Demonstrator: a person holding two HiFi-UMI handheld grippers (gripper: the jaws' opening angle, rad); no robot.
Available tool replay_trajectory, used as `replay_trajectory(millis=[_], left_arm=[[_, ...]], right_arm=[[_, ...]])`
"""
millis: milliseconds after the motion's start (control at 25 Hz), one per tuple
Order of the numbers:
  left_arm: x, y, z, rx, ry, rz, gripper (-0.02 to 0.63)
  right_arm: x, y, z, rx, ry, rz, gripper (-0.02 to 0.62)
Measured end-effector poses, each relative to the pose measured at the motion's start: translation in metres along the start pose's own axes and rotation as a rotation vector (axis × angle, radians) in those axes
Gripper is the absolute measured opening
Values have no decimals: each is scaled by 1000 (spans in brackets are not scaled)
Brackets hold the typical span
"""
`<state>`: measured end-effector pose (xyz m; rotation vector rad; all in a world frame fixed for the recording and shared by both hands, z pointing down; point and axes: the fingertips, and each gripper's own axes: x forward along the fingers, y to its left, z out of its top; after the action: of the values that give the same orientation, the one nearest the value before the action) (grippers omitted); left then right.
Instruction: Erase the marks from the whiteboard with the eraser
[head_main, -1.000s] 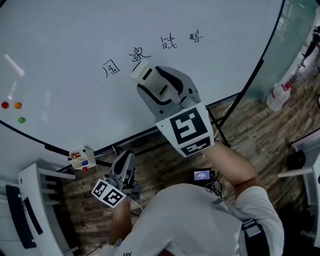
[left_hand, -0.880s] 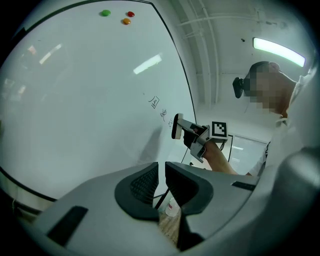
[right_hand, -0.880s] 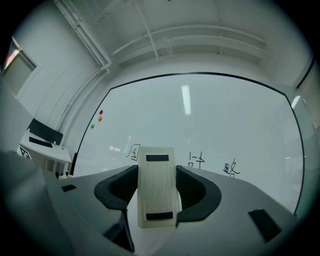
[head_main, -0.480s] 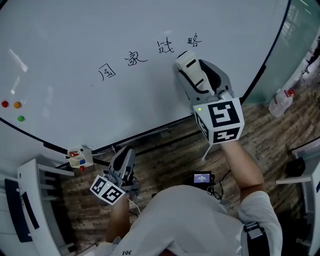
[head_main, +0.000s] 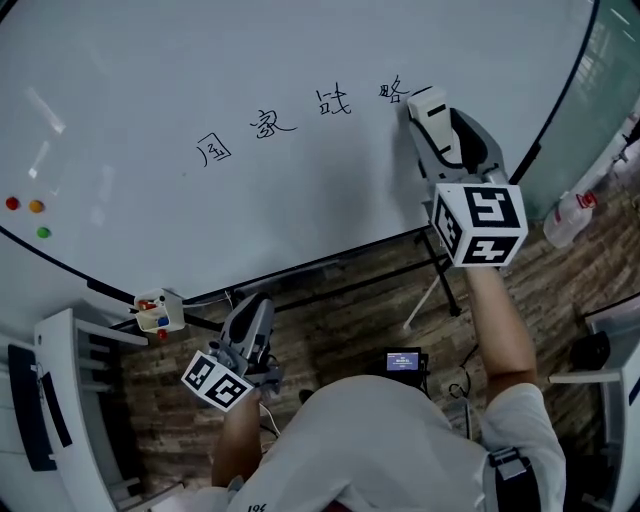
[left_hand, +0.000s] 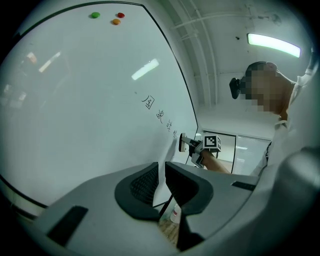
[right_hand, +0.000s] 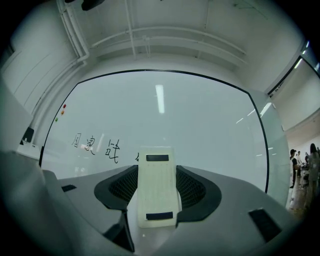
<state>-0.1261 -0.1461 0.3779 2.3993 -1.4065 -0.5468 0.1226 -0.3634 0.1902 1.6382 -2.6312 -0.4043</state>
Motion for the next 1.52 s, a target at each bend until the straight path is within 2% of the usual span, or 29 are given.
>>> replay_trajectory(millis=[320,640,1000,1320,1520], left_arm=[[-3,2,-2,-6,-13,23,32],[-13,12,-1,-14,-9,40,32],[-26,24,1,-25,-10,51,32],[-37,31,5,-34,-4,45,32],[-43,35,6,-40,7,40,32]], right_arm=[[6,-24,12,32,-38,-49,255],[17,-49,20,52,-55,-142,254],[33,-47,12,54,-36,-201,254],[34,-43,12,122,-43,-246,253],[35,-32,13,151,-41,-243,253]])
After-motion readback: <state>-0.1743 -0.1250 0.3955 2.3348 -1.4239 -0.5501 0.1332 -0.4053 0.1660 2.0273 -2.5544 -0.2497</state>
